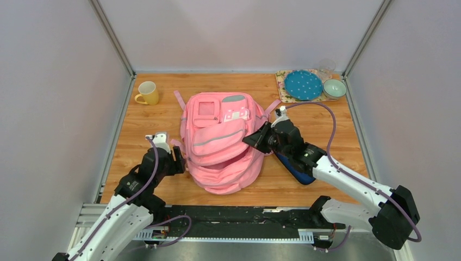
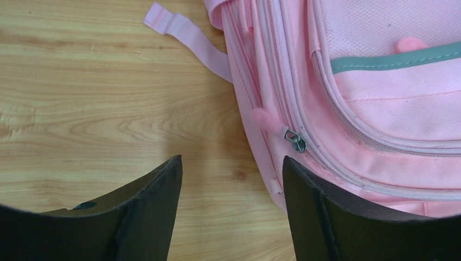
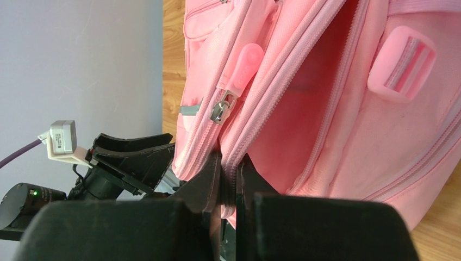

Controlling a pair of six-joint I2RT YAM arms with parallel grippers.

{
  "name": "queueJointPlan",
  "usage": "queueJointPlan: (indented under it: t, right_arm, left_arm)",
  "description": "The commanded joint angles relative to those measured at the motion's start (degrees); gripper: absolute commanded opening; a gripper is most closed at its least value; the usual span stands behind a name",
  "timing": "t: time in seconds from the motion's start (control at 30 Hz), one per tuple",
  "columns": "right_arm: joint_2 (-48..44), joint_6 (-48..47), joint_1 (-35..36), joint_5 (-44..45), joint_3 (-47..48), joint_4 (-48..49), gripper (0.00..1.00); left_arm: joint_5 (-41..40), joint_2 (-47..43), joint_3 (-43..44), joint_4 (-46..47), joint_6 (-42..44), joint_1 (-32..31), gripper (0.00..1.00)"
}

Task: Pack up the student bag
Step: Unzip the student bag at the center of the board.

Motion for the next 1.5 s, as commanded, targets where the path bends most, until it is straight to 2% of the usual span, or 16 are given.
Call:
queueJointPlan:
  t: [0.0,0.2,0.33,0.4,0.5,0.7,0.8,0.83,0.93,1.0,1.07,1.1,1.13,1.17,1.27,1.47]
  right_arm:
    - [-0.7,-1.8,-0.3,-2.6,0.8,6.8,0.0]
    - [-0.1,0.4,-0.3,-4.9,-0.5,9.3,0.0]
    - [0.5,1.3,-0.3,-5.8,-0.2,10.4,0.0]
    - [1.1,1.2,-0.4,-6.3,0.3,10.4,0.0]
    - [1.5,1.1,-0.3,-6.8,0.8,10.2,0.0]
    - [2.1,1.3,-0.3,-7.4,1.2,10.0,0.0]
    - [2.1,1.3,-0.4,-7.3,1.3,9.9,0.0]
    - [2.1,1.3,-0.4,-7.2,1.3,9.6,0.0]
    - [1.9,1.2,-0.4,-7.0,0.8,8.7,0.0]
    - [1.7,1.1,-0.4,-6.5,0.4,8.6,0.0]
    - [1.7,1.1,-0.4,-6.0,0.4,8.4,0.0]
    - [1.8,1.1,-0.4,-6.1,0.5,8.3,0.0]
    - [2.0,0.8,-0.5,-6.0,1.0,8.4,0.0]
    - [2.1,0.8,-0.4,-6.1,1.3,8.3,0.0]
    - [2.3,0.1,-0.4,-6.2,2.5,5.9,0.0]
    - [1.6,0.3,-0.4,-5.8,2.6,5.3,0.0]
  left_arm:
    - [-1.1,-3.4,2.7,0.3,2.7,0.2,0.75]
    - [12.0,-3.1,5.1,4.3,6.4,0.2,0.77]
    - [34.9,0.1,6.9,11.8,13.0,0.2,0.78]
    - [38.7,1.9,8.2,12.8,15.8,0.2,0.78]
    - [39.8,2.9,10.1,13.5,19.3,0.2,0.79]
    - [38.6,4.8,11.6,16.3,22.5,0.2,0.79]
    - [33.2,9.2,15.4,12.4,24.5,-1.1,0.8]
    - [27.4,10.1,16.5,10.5,25.9,-2.1,0.8]
    - [20.1,13.9,21.3,9.0,28.6,-8.1,0.8]
    - [15.6,16.6,25.1,8.9,29.3,-16.5,0.8]
    - [6.2,19.2,26.5,8.8,31.5,-22.9,0.81]
    - [2.7,19.9,26.9,8.7,32.4,-28.4,0.81]
    - [-3.3,20.6,26.9,8.7,34.0,-31.1,0.81]
    - [-5.3,21.5,26.6,8.6,34.6,-32.7,0.81]
    - [-6.6,20.2,23.8,10.0,34.4,-34.4,0.81]
    - [-0.4,14.6,16.5,17.6,32.2,-34.4,0.82]
